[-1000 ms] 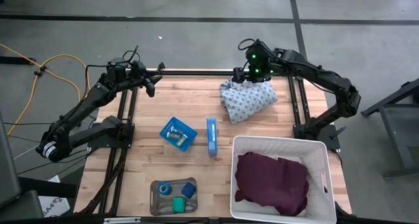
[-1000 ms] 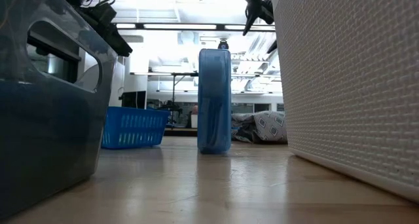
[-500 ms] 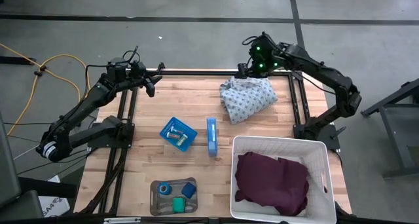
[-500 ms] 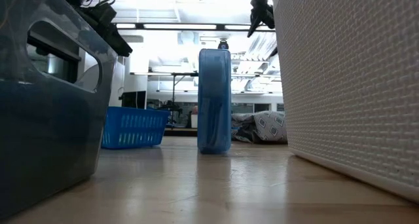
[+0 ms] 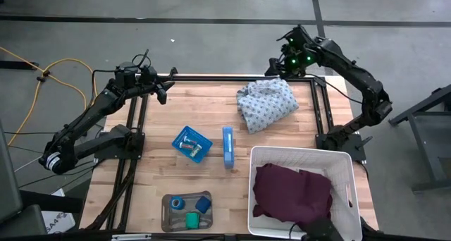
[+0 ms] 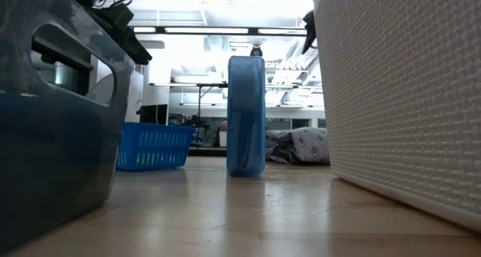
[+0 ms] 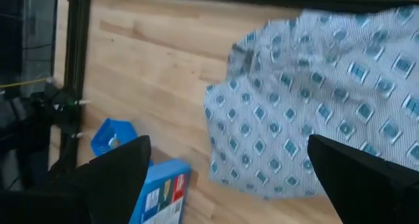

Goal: Pick & Place Medicine items
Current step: Put the blue patient gown into the white bin

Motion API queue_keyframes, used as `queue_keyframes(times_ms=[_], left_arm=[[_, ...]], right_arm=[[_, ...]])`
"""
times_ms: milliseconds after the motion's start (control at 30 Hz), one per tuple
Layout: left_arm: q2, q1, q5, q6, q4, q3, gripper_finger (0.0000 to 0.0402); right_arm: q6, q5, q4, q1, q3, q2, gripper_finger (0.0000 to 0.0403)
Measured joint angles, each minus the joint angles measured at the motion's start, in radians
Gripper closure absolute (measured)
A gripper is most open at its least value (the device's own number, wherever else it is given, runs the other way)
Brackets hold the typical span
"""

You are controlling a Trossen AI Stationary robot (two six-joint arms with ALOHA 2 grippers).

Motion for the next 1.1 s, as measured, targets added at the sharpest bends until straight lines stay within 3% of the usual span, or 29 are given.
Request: queue_keyframes(times_ms=[267, 567, 867, 1100], left_arm=[[0.000, 0.000, 0.000, 0.000, 0.000, 0.000, 0.0266], [0.000, 0.000, 0.000, 0.000, 0.000, 0.000, 0.0266], [0.000, 0.000, 0.000, 0.000, 0.000, 0.000, 0.0266], [0.000, 0.000, 0.000, 0.000, 0.000, 0.000, 0.0266]], right_arm=[[-0.012, -0.133, -0.001, -0.112, -0.113, -0.089, 0.0003], [0.066, -0.086, 0.032, -0.169, -0.321, -0.312, 0.0003], [0.150, -0.149, 0.108, -0.206, -0.528, -0.464, 0.0003], [0.180, -0.109, 0.130, -0.206, -0.623, -0.551, 0.0003]])
